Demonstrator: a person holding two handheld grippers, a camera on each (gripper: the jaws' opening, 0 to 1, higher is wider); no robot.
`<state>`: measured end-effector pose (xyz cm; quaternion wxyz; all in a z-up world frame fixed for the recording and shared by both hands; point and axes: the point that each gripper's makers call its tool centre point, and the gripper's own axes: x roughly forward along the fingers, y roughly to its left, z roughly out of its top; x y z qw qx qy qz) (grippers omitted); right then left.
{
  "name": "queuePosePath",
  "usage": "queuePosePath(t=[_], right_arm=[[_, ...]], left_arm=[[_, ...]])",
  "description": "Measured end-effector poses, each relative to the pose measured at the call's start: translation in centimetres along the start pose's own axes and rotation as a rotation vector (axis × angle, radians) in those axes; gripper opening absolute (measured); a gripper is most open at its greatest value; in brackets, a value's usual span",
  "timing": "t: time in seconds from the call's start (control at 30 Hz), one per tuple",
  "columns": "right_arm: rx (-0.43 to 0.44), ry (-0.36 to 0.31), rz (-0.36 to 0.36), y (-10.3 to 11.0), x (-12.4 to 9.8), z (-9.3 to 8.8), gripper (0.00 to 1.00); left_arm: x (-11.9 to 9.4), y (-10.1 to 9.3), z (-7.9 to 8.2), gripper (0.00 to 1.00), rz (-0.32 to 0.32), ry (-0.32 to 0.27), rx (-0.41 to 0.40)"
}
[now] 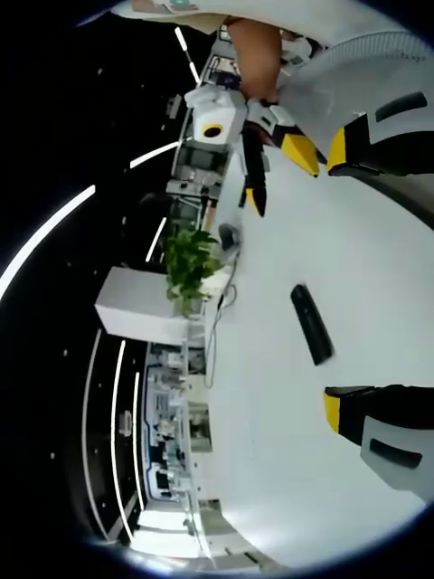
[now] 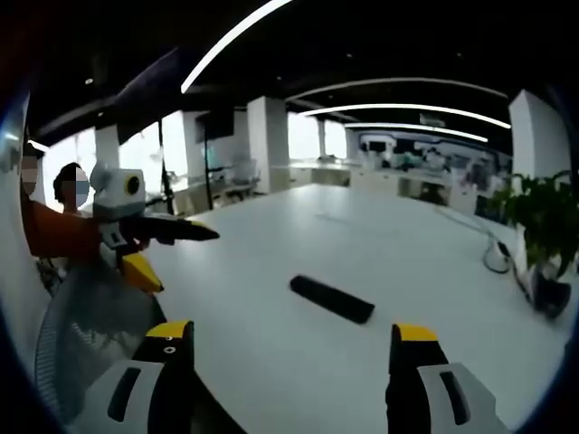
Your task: Press the specified remote control buttons in sequence, fully releasing each button before pressing the next.
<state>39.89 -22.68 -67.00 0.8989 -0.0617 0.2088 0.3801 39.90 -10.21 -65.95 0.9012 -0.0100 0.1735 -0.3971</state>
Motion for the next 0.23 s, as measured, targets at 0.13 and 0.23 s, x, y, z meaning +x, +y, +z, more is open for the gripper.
queuePosePath(t=[0.13, 0.23], right_arm=[[-0.016, 0.013, 0.009, 0.34, 0.09, -0.31, 0.87], [-0.012, 0.02, 0.013, 0.38, 0.15, -0.48, 0.86]], left_arm=[[0.09, -0.02, -0.41, 1.0, -0.003, 0.017, -0.008], [0.12, 0.0, -0.46, 1.0, -0.002, 0.02, -0.008]])
